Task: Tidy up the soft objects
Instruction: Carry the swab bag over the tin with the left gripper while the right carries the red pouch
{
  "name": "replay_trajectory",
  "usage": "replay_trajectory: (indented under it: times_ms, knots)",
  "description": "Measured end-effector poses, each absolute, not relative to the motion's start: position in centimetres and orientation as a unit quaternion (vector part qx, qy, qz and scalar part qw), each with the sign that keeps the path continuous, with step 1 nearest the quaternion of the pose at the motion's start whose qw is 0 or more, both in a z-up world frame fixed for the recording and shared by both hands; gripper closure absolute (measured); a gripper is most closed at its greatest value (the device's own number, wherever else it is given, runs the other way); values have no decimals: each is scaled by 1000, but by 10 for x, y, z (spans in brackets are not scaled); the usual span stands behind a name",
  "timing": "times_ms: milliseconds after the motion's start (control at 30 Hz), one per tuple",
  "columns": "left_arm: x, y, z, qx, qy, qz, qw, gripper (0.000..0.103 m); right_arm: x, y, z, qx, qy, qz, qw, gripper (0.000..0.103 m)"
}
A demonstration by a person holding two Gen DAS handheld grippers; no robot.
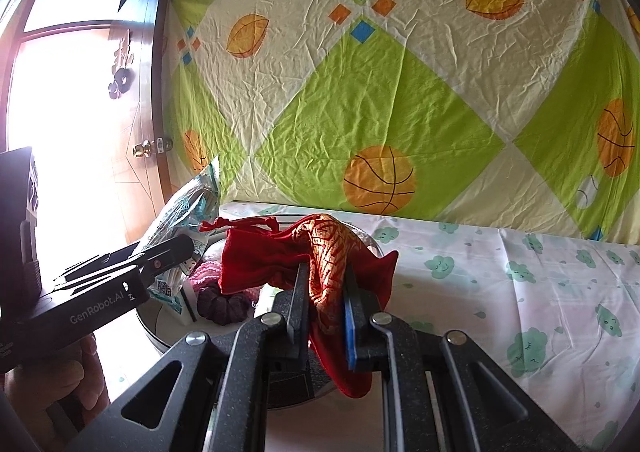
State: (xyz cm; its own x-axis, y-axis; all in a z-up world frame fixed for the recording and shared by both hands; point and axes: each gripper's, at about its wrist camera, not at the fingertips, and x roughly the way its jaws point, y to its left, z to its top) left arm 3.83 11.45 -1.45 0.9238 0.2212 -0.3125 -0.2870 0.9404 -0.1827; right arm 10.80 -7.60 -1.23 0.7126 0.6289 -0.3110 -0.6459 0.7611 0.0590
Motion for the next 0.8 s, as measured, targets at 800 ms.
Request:
replay_trajectory:
  times_ms: [800]
  knots:
    - [53,157,0,-95,187,159,965,53,133,-39,9,-49,174,364,914,88]
